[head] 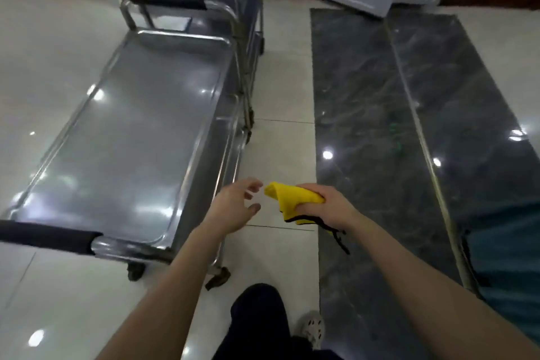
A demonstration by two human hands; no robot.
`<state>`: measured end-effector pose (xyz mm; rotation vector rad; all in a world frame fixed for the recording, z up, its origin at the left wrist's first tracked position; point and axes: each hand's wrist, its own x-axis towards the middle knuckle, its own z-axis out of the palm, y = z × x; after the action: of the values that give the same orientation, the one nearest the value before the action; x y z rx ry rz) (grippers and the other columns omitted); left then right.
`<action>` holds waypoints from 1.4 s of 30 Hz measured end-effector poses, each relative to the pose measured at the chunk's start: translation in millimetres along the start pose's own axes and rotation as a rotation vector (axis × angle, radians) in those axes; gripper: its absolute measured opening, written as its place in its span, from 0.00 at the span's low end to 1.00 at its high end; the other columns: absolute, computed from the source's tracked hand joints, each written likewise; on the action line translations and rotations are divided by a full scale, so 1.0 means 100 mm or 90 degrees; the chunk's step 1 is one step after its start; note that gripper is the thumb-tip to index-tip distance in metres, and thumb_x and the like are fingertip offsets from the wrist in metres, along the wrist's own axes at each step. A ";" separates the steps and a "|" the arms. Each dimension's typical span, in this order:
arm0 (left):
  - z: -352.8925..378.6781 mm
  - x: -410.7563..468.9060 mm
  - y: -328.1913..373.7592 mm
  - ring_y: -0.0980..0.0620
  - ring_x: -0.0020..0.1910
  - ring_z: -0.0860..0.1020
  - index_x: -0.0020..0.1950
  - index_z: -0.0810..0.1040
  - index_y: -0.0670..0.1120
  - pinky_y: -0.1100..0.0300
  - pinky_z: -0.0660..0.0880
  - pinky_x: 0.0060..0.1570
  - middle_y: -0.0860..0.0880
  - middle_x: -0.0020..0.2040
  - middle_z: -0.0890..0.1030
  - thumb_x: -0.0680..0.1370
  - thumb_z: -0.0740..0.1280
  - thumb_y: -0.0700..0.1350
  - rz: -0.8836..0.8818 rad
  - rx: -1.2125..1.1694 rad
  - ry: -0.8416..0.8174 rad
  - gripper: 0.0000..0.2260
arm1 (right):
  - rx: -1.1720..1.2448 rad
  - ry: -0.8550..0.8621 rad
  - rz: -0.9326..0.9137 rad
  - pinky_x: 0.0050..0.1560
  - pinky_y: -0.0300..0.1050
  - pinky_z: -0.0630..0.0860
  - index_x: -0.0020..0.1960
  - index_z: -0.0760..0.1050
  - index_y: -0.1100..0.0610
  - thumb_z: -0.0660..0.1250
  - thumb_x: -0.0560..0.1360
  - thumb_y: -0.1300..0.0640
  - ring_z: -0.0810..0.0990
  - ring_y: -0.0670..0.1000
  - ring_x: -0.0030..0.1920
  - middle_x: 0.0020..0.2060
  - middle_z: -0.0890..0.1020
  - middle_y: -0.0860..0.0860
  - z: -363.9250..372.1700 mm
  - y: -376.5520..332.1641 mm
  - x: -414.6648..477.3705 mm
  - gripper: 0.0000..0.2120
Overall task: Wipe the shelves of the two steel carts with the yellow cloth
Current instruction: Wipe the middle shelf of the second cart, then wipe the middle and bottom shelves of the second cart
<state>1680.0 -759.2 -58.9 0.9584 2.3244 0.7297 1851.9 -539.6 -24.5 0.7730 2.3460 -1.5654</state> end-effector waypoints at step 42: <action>2.05 -0.05 -0.63 0.52 0.47 0.79 0.52 0.74 0.57 0.63 0.72 0.34 0.52 0.50 0.81 0.76 0.66 0.58 -0.747 -0.460 0.590 0.09 | -0.463 -0.555 -0.621 0.46 0.55 0.74 0.59 0.69 0.53 0.60 0.88 0.45 0.79 0.60 0.48 0.47 0.80 0.54 1.23 -0.07 2.59 0.11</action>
<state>1783.6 -743.4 -246.1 -1.2085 2.3495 1.4031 1617.6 -574.4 -186.8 -1.1117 2.2754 -0.7593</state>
